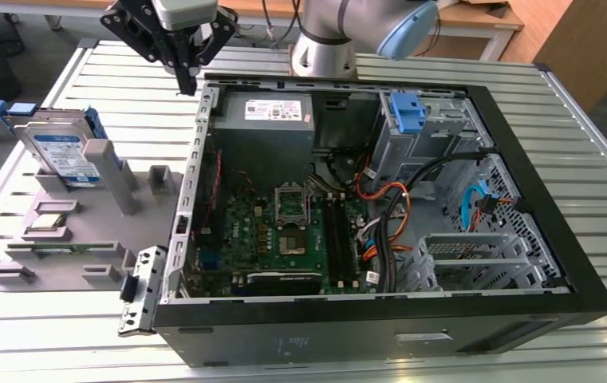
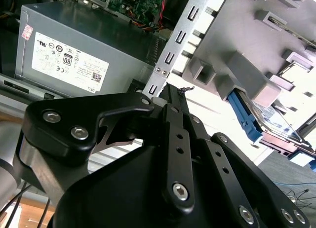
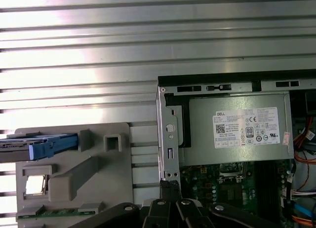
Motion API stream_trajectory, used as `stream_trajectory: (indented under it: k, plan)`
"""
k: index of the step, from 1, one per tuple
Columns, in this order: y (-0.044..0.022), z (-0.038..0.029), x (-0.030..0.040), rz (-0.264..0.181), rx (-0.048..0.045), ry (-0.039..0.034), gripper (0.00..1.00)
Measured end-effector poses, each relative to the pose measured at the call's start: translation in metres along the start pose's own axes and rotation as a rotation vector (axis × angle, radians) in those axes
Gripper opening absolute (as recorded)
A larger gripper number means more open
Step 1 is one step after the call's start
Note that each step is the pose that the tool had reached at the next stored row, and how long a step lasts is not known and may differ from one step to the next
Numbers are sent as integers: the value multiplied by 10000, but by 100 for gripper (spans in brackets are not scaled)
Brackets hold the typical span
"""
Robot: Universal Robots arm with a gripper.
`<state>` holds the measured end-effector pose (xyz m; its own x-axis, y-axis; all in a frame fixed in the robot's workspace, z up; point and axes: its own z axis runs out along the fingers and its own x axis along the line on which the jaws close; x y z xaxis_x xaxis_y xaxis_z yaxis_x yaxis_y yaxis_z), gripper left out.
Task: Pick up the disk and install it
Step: 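Reach for the disk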
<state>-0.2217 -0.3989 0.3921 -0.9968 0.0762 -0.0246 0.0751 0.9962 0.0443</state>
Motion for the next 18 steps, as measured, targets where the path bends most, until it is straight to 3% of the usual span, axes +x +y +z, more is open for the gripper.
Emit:
stream_trajectory:
  k: [18]
  plan:
    - [-9, 0, 117, 0, -1, 0, 10]
